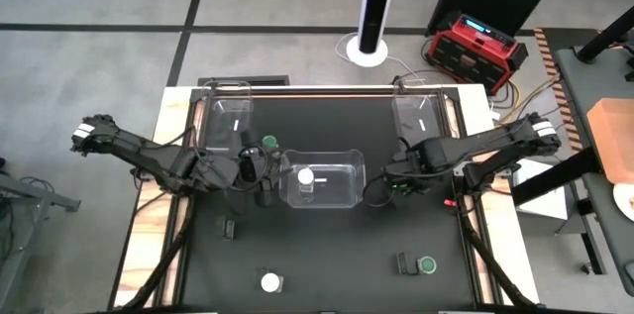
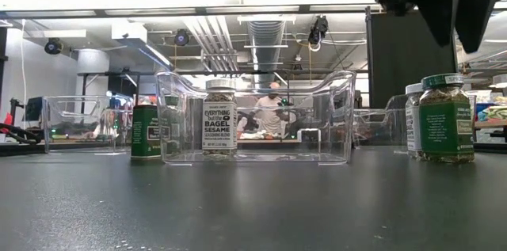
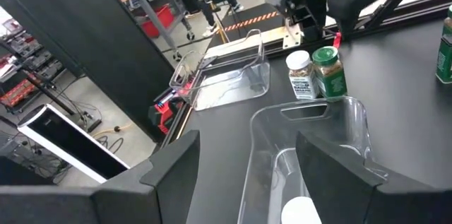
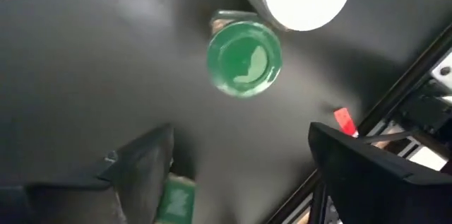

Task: Sort spices by type
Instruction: Put the green seasoning bottle into the top right transparent bin

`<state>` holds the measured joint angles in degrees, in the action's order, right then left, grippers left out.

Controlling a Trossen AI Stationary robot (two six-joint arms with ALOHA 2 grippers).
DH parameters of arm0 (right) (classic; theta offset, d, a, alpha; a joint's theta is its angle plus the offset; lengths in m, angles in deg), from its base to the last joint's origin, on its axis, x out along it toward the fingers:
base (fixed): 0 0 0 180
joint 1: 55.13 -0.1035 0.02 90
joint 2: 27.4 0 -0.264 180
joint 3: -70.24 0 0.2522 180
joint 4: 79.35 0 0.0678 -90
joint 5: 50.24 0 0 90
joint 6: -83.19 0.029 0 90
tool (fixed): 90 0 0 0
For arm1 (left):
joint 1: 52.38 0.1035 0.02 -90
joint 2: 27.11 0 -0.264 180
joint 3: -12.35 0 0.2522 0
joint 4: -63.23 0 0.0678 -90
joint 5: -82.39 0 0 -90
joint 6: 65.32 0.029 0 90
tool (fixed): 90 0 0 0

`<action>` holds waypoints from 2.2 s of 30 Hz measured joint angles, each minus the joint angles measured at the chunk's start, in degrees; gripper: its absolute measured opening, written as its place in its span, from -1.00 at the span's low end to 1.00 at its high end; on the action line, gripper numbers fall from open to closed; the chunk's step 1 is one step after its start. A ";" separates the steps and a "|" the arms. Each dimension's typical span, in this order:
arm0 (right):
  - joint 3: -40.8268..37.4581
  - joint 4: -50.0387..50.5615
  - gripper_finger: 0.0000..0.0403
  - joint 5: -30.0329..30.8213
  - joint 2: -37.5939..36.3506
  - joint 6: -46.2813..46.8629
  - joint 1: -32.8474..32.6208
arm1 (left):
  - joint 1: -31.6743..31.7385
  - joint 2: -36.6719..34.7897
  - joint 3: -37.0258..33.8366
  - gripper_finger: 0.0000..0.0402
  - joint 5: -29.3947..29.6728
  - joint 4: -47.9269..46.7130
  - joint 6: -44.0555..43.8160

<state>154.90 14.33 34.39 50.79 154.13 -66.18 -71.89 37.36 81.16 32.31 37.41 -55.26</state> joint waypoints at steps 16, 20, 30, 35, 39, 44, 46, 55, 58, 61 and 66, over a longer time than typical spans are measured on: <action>-9.72 -11.42 0.65 1.49 0.30 -4.42 4.60 | 0.00 0.00 0.00 0.09 0.03 -0.03 -0.04; -11.97 -14.15 0.64 1.50 0.30 -4.96 5.15 | 0.00 0.00 0.00 0.09 0.02 -0.12 -0.04; -13.56 -16.74 0.27 2.43 0.30 -4.04 5.08 | 0.00 0.00 0.00 0.09 0.02 -0.15 -0.06; -13.56 -17.17 -0.03 2.43 0.30 -3.06 5.10 | 0.00 0.00 0.00 0.09 0.04 -0.17 -0.06; -13.56 -17.23 -0.03 2.41 0.30 -1.97 5.10 | 0.00 0.00 0.00 0.09 0.02 -0.16 -0.07; -13.56 -17.17 -0.03 0.79 0.03 -1.06 4.86 | 0.00 0.00 0.00 0.09 0.02 -0.17 -0.08; -13.02 -16.35 -0.03 -0.15 -0.35 -0.36 4.38 | 0.00 0.00 0.00 0.09 0.02 -0.19 -0.08; -4.74 -11.80 -0.03 -3.17 -1.86 2.38 1.89 | 0.00 0.00 -0.02 0.09 0.04 -0.45 -0.08; 0.20 -11.73 -0.03 -2.87 -1.83 2.29 1.77 | 0.00 0.00 -0.01 0.09 0.04 -0.45 -0.06; 5.36 -11.17 -0.03 -0.13 -1.30 0.64 2.37 | 0.00 0.00 0.00 0.09 0.04 -0.45 -0.06; 12.44 -7.43 -0.03 5.63 0.07 -4.30 7.38 | 0.00 0.00 -0.01 0.09 0.04 -0.45 0.23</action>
<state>167.34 6.91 40.02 50.86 149.83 -58.80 -71.89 37.36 81.15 32.35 36.96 -55.03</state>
